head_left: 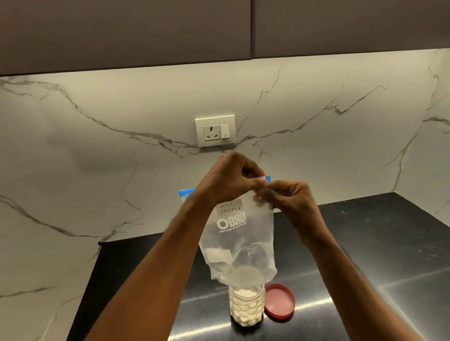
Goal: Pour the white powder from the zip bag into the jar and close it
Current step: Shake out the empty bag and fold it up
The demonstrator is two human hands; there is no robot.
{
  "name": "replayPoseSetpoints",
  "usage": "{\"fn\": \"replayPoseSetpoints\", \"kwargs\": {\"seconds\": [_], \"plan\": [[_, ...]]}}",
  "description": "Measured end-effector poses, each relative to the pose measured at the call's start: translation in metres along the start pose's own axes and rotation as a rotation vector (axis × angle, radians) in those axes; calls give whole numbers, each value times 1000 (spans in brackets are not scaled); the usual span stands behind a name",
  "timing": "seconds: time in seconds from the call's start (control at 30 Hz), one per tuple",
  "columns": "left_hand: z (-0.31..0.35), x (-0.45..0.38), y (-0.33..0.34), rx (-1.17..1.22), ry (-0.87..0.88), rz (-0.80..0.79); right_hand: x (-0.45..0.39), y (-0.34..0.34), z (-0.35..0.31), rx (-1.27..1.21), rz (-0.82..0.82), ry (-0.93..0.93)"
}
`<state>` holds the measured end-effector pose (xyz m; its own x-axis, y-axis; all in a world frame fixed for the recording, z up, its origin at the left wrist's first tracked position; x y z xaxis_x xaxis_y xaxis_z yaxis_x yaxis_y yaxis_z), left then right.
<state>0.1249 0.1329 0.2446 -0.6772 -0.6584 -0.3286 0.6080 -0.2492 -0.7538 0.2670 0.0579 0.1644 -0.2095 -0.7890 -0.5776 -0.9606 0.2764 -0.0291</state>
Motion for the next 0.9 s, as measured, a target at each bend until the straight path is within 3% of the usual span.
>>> {"fn": "replayPoseSetpoints", "kwargs": {"seconds": [0.27,0.9], "plan": [[-5,-1,-1,-16,-25,10,1,1,6,19,-30,24],[-27,3,-12,39,-136,35,-2,14,6,-6,262,-16]]}}
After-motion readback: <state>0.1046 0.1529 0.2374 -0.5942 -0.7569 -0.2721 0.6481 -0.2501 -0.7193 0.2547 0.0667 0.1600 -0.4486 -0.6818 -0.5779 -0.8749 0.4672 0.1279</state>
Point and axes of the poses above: each hand's wrist, its own x-axis away from the middle knuckle, its own y-axis out of the palm, z = x × y, the point moved 2 cm from there along -x, towards the middle knuckle, and after that the axes turned 10 degrees about -y, right-handed, at the moved point
